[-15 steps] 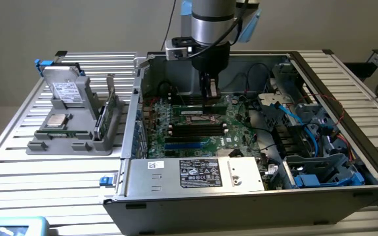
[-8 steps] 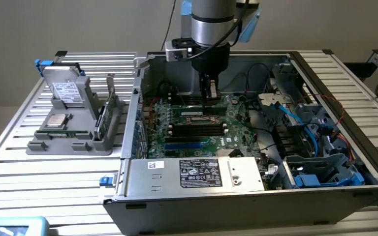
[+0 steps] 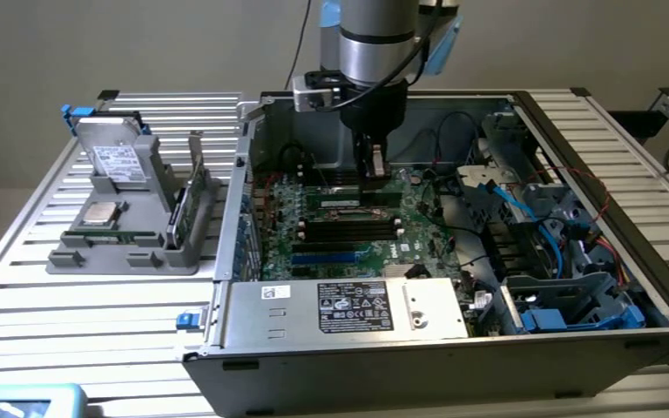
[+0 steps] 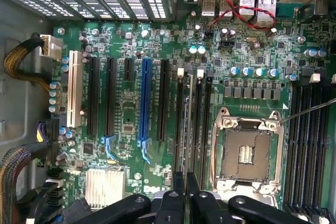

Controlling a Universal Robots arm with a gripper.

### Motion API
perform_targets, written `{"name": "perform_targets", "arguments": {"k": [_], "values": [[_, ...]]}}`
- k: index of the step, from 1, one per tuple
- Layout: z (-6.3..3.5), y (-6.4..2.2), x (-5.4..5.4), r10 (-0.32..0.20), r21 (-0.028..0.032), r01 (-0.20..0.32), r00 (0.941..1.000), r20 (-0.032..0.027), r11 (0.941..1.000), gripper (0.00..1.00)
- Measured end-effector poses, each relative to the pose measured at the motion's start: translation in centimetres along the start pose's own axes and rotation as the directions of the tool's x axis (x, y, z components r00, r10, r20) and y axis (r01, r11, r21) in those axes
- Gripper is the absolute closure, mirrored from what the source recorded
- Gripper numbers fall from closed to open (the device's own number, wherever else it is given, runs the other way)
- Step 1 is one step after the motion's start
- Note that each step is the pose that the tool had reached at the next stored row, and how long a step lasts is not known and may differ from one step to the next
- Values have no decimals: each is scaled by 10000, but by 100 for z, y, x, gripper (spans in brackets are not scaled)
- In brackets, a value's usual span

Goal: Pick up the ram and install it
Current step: 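Insert the ram into the slot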

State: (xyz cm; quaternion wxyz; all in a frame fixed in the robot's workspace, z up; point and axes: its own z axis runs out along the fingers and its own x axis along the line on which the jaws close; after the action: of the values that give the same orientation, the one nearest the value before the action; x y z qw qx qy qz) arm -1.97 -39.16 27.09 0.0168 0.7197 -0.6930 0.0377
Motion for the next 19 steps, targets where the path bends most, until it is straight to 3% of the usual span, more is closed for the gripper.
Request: {"name": "perform_targets", "arguments": {"k": [19], "values": [[101, 4, 118, 61, -16, -61, 10000, 0, 10000, 87]]}}
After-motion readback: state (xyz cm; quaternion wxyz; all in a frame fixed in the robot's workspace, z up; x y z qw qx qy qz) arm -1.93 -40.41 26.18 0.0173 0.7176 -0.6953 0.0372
